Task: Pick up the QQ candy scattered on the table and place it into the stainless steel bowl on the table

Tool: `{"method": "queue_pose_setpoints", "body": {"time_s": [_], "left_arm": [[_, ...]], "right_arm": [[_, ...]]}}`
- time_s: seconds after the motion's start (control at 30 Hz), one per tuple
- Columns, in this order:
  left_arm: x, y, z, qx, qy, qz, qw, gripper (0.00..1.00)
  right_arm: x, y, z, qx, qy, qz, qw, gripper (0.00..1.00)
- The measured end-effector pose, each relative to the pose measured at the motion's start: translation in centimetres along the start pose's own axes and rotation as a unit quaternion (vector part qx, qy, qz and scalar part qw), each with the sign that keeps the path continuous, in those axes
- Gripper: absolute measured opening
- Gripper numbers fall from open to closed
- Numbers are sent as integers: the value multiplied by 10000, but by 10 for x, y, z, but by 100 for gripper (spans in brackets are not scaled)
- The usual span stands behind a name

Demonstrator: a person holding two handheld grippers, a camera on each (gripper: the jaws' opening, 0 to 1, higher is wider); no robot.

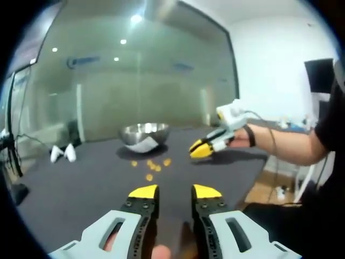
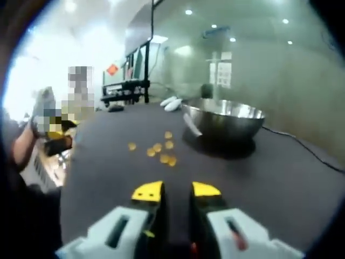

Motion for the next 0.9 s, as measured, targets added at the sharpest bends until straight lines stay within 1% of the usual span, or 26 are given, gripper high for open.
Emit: {"method": "queue_pose_setpoints", "body": {"time_s": [0.13,0.3,0.4,0.53,0.63,0.9], "left_arm": [[0,1,0,-30,-5,-3,10000,25],[2,1,0,-43,9,20,10000,25],[1,2,1,-67,10,19,10000,25],[0,5,3,-95,19,-18,10000,25],[1,7,4,-105,29,-34,9999,25],[3,8,5,-137,27,6,9999,25]], "right_arm": [[-1,-14,5,-77,132,122,9998,20],[-5,-29,5,-133,107,199,9997,20],[-4,-37,4,-16,284,338,9990,20],[-7,-45,6,-203,107,268,9994,20],[-8,-51,6,-210,11,247,9995,20],[-12,-62,11,-243,-9,227,9994,19]]}}
Point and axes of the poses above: the point that each gripper's makers call its tool centre point, and the gripper's own axes: y roughly backward along the fingers, z roughly to its left, x roughly out of its underside, the point moved 8 cm from there along y, roughly backward along the fingers, and after that the axes turned 3 degrees about -y, right-handed, at the moved point
